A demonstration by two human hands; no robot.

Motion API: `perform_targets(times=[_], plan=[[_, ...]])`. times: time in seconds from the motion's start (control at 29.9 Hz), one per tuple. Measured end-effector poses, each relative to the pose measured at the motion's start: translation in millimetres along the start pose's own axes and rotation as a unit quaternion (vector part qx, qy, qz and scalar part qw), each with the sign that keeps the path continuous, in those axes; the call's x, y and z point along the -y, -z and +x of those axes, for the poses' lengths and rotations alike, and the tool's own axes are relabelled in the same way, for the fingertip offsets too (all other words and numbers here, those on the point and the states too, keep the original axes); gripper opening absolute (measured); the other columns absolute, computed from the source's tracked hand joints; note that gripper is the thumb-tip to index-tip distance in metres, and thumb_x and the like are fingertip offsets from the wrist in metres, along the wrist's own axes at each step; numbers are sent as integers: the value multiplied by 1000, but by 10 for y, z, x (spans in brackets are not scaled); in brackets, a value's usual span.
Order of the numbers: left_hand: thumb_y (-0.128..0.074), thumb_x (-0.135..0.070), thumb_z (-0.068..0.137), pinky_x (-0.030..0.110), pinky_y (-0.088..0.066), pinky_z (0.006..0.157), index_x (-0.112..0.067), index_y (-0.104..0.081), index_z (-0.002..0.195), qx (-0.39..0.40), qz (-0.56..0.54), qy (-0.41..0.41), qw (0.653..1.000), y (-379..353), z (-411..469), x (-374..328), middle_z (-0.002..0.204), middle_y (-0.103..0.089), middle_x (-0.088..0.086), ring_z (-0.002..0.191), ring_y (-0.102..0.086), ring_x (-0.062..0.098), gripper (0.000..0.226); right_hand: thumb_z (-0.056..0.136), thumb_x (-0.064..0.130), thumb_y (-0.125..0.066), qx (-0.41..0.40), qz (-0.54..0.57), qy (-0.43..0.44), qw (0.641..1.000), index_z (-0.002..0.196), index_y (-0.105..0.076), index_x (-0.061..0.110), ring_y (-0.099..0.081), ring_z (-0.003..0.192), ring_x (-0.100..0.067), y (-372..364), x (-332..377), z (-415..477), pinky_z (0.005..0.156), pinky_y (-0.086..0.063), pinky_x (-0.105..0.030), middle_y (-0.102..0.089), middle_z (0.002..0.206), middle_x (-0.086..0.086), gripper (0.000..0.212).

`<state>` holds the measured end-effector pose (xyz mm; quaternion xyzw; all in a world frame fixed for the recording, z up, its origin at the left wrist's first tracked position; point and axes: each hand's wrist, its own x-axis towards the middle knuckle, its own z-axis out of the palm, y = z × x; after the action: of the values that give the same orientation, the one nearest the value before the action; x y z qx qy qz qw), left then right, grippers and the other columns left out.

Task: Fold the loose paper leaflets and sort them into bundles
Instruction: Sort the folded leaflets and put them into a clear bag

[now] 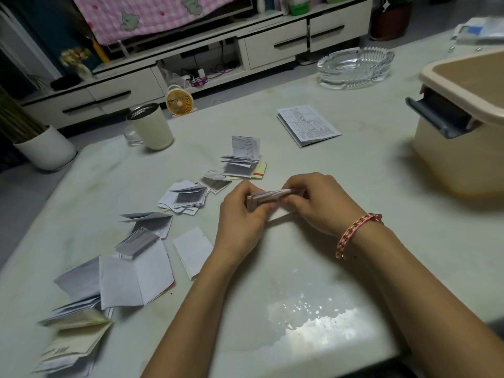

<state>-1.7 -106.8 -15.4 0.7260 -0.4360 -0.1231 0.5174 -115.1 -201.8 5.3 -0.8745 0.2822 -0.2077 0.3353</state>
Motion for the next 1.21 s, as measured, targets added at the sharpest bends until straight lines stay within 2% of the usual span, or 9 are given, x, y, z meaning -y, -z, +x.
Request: perform_targets(times=[0.07,0.13,0.23,0.37,0.54,0.64,0.74,0.9,1.21], plan=[[-75,-8,74,20,-39,58,-19,-55,69,-21,-62,37,997,12,1,-14,63,-56,-7,59,-47,4,24,84,13,-62,-11,55,-9,998,69,-63,22,-49,56,-4,-20,-3,-8,55,-35,-13,-54,57,7,18],[-74,-12,74,24,-44,64,-15,-62,80,-52,-173,86,980,22,6,-35,73,-63,1,66,-54,10,14,83,14,-64,-44,145,-34,988,59,-57,24,-46,49,-4,-104,17,3,57,-40,-23,-51,50,6,27],[-55,-10,91,25,-53,69,-4,-61,103,-22,-414,156,897,-3,-23,-128,88,-69,8,75,-65,15,15,85,12,-63,-95,263,-72,957,60,-57,20,-52,54,-17,-321,151,-6,58,-44,-33,-54,55,-2,27],[-38,-13,99,23,-55,59,-5,-61,105,-66,-421,136,895,116,-46,-218,92,-72,4,75,-68,14,25,86,12,-62,-64,363,-112,923,59,-57,17,-55,47,-14,-580,377,-39,54,-44,-28,-59,57,-3,29],[-35,-10,99,33,-59,73,-9,-54,109,-147,-403,79,900,759,-94,-233,84,-74,2,78,-71,18,22,84,28,-65,19,193,-98,976,81,-62,19,-61,79,-18,-712,584,-124,73,-48,-30,-63,81,1,9],[-36,-11,98,35,-57,78,-9,-56,107,-163,-385,109,902,1055,-296,-166,86,-74,2,81,-70,19,22,83,52,-57,93,-51,-71,992,111,-52,16,-51,107,-25,-885,797,-226,83,-41,-32,-54,112,-6,45],[-37,-10,97,34,-58,70,-6,-58,101,-186,-401,136,887,1082,-500,-42,79,-72,5,69,-69,17,21,80,56,-59,93,-160,-55,981,121,-43,12,-44,116,-28,-960,934,-236,88,-37,-35,-45,124,-10,63],[-40,-13,96,26,-56,56,-7,-59,100,-208,-459,179,845,1009,-692,77,82,-66,9,62,-68,14,20,78,47,-68,120,-135,-99,979,121,-45,11,-42,118,-29,-981,1027,-217,92,-36,-34,-43,126,-12,61],[-45,-16,91,22,-55,55,-11,-61,94,-195,-454,175,852,1007,-704,71,72,-69,2,60,-66,10,17,80,38,-69,152,-78,-137,976,116,-50,13,-55,111,-26,-846,1017,-245,83,-41,-28,-56,122,-7,47]])
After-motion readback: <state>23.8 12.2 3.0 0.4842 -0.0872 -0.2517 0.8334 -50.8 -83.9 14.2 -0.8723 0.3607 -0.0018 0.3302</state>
